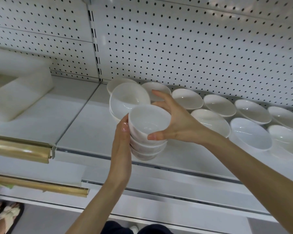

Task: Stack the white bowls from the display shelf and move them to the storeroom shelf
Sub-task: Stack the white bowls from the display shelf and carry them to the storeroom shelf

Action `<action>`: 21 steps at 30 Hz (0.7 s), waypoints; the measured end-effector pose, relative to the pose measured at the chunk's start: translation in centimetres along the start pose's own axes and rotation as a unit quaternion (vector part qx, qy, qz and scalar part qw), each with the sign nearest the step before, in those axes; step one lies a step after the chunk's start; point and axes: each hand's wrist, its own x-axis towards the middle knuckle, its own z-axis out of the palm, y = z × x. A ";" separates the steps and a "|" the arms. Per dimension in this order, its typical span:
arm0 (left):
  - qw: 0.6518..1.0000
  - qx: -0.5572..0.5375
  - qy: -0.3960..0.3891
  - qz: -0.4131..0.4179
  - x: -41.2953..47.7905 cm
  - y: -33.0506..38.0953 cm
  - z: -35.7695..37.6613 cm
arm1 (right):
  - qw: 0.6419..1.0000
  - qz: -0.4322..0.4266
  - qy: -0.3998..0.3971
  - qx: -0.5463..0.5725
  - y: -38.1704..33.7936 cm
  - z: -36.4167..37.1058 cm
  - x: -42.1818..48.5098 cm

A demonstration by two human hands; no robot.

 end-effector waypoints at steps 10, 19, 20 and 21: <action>1.000 0.021 0.013 0.001 -0.3 0.3 0.2 | 1.000 -0.002 0.001 -0.013 0.3 0.3 0.3; 1.000 0.022 0.000 -0.015 0.3 0.6 0.3 | 0.999 -0.006 -0.022 -0.038 0.9 0.0 0.6; 1.000 0.022 0.002 -0.012 0.3 0.6 0.4 | 0.999 -0.008 -0.030 -0.036 1.0 -0.1 0.7; 1.000 0.019 0.003 -0.010 0.3 0.7 0.4 | 0.999 -0.008 -0.040 -0.034 1.0 -0.2 0.7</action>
